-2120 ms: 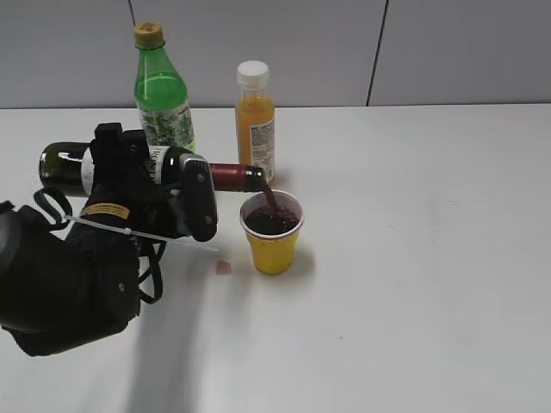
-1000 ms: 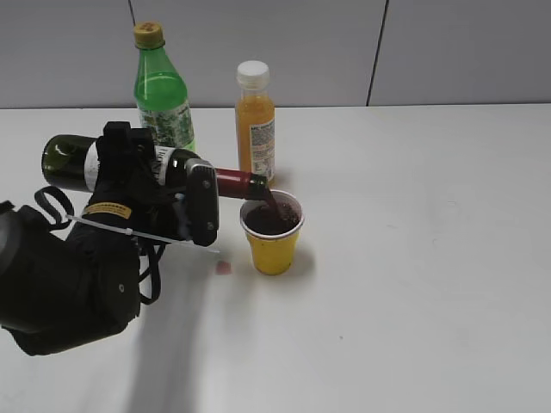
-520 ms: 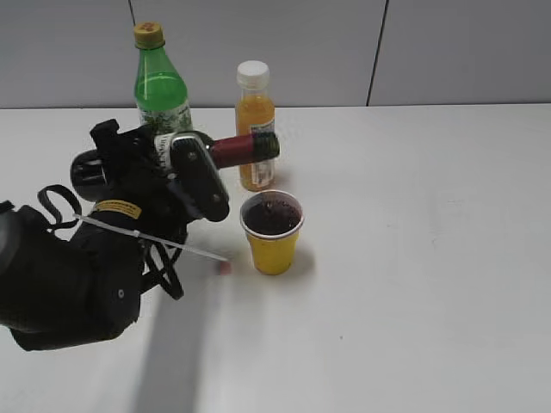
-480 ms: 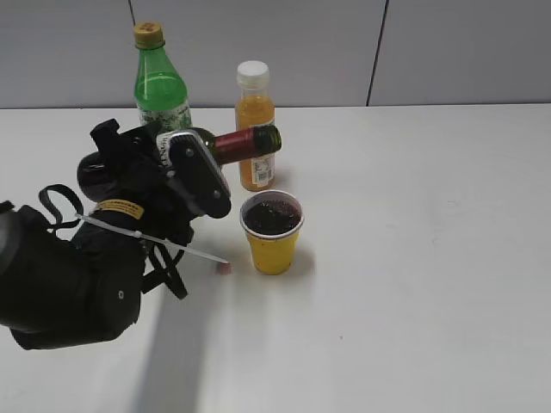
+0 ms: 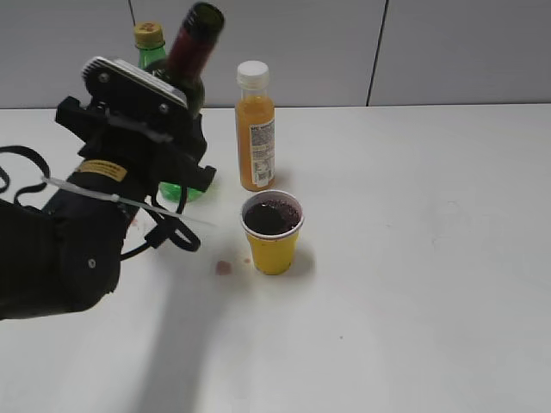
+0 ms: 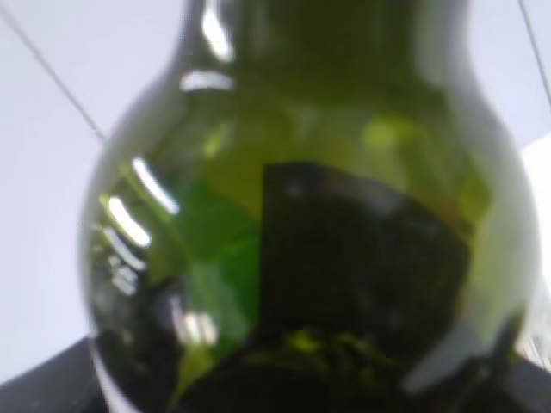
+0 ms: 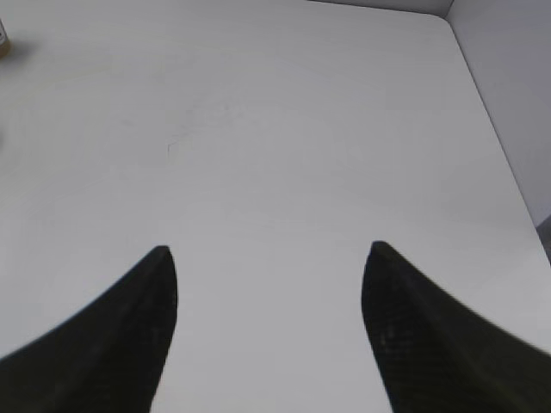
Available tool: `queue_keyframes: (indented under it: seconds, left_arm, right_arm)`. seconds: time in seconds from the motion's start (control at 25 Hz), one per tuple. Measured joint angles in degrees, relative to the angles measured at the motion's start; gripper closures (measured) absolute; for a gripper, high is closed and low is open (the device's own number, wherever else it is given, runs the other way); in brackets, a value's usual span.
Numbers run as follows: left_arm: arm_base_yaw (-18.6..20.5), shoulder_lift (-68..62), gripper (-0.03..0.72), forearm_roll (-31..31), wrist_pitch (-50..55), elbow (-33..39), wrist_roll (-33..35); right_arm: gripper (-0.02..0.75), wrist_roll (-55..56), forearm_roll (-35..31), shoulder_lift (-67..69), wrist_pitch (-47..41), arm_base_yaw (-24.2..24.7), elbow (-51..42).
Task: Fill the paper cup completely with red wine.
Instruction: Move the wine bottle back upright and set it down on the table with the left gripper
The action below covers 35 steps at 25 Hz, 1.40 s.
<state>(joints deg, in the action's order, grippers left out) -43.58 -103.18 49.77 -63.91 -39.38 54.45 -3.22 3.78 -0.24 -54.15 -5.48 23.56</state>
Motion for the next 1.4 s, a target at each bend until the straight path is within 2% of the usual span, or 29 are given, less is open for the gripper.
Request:
queue_keyframes:
  seconds: [0.32, 0.48, 0.76, 0.88, 1.0, 1.16, 1.24, 1.4]
  left_arm:
    - [6.12, 7.97, 0.136, 1.08, 5.23, 1.19, -9.24]
    - [10.0, 9.46, 0.136, -4.03, 6.29, 5.45, -19.65]
    - [20.72, 9.47, 0.136, -22.38, 10.13, 8.87, -37.23]
    - [28.1, 9.47, 0.136, -34.9, 11.36, 8.87, -45.94]
    - [35.82, 8.53, 0.136, -50.29, 10.79, 8.87, -55.02]
    - [44.4, 4.3, 0.136, -66.71, 6.45, 8.81, -59.61]
    - [46.1, 1.42, 0.136, -71.77, 3.6, 8.81, -59.97]
    - [46.33, -5.22, 0.136, -76.52, -1.16, 8.64, -60.13]
  right_arm:
    - [0.228, 0.0, 0.0, 0.0, 0.0, 0.0, 0.0]
    - [0.228, 0.0, 0.0, 0.0, 0.0, 0.0, 0.0]
    - [0.228, 0.0, 0.0, 0.0, 0.0, 0.0, 0.0]
    - [0.228, 0.0, 0.0, 0.0, 0.0, 0.0, 0.0]
    - [0.228, 0.0, 0.0, 0.0, 0.0, 0.0, 0.0]
    - [0.228, 0.0, 0.0, 0.0, 0.0, 0.0, 0.0]
    - [0.228, 0.0, 0.0, 0.0, 0.0, 0.0, 0.0]
    - [0.228, 0.0, 0.0, 0.0, 0.0, 0.0, 0.0]
